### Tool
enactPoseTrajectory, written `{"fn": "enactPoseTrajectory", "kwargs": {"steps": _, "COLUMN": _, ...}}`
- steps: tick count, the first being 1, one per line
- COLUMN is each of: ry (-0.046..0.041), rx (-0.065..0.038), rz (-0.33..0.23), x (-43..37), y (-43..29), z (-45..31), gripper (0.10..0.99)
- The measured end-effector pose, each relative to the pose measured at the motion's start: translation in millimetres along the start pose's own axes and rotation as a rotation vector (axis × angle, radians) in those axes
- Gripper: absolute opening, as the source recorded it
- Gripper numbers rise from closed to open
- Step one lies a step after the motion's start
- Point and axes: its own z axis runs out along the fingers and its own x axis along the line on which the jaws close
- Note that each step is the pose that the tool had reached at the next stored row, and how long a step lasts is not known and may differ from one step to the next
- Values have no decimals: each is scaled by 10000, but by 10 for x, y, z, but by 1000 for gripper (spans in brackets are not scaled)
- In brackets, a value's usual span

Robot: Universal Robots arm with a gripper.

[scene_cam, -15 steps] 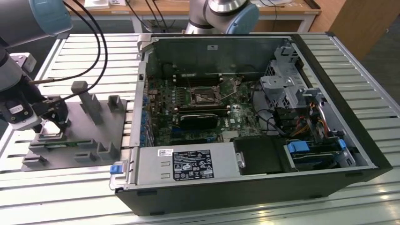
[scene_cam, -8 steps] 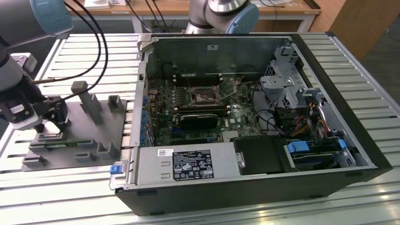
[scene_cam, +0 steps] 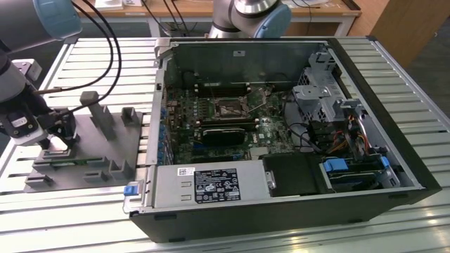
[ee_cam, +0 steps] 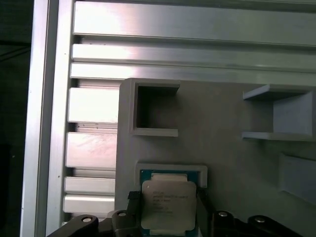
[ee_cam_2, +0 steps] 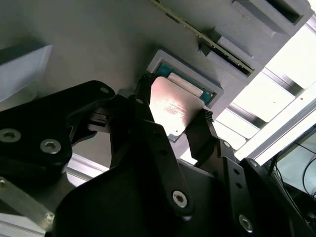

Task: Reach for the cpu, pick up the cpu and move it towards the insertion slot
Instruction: 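Pick up the cpu and move it towards the insertion slot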

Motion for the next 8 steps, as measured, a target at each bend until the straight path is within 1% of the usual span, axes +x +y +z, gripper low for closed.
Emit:
{"fn": "enactPoseTrajectory", "kwargs": {"steps": 3, "ry": -67, "rx": 3, "rz": -2, "x": 0, "y": 3, "z": -28, "gripper": 537}}
{"fn": "enactPoseTrajectory", "kwargs": {"steps": 5, "ry": -106, "rx": 3, "rz": -5, "x": -1, "y": 7, "z": -66, "gripper": 537}}
{"fn": "enactPoseTrajectory", "kwargs": {"steps": 8, "ry": -112, "rx": 4, "rz": -7, "x": -3, "y": 9, "z": -116, "gripper": 537}}
